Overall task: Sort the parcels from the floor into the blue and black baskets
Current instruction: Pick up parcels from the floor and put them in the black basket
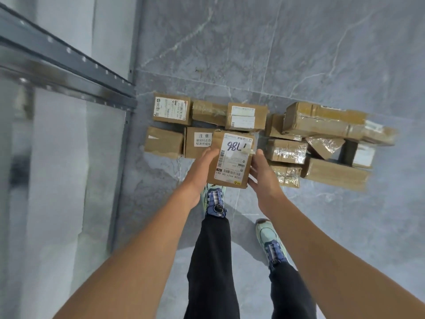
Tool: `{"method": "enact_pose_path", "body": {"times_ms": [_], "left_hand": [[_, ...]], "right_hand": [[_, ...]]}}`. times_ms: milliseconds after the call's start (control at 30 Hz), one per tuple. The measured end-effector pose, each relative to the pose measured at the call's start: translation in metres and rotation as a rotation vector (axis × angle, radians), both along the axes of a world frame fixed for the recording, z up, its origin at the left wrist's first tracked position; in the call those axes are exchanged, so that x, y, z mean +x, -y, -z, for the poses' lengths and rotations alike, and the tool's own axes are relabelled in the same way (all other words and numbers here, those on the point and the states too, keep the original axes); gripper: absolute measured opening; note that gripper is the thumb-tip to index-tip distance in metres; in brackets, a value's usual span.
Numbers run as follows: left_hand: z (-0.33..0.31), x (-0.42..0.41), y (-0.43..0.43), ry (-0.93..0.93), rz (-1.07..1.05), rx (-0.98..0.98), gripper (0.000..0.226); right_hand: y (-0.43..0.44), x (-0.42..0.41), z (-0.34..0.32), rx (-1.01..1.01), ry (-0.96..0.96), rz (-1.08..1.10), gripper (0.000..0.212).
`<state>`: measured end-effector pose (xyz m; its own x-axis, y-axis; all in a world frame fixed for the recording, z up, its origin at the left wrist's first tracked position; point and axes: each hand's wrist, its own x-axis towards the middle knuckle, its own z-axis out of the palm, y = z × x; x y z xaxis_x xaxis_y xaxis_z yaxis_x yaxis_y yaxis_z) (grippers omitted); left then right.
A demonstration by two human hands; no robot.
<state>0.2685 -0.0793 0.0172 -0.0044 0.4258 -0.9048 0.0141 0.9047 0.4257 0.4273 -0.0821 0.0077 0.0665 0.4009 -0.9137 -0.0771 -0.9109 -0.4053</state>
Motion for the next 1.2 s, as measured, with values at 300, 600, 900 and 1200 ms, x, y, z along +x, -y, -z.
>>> {"method": "enact_pose_path", "body": {"times_ms": [300, 600, 900, 1200], "left_hand": [[-0.171, 0.009, 0.029, -0.018, -0.178, 0.178, 0.056], [-0.374, 0.021, 0.095, -0.081, -0.406, 0.367, 0.031], [-0.506, 0.004, 0.184, -0.216, -0.682, 0.523, 0.033], [-0.559, -0.025, 0.325, -0.338, -0.948, 0.605, 0.032]], "right_hand": [[-0.008, 0.017, -0.166, 0.2, -0.094, -0.25, 0.055], [0.003, 0.014, -0.363, 0.443, -0.159, -0.565, 0.045], [0.056, -0.036, -0.498, 0.579, -0.237, -0.817, 0.039], [0.162, -0.111, -0.55, 0.659, -0.336, -1.087, 0.045]]}}
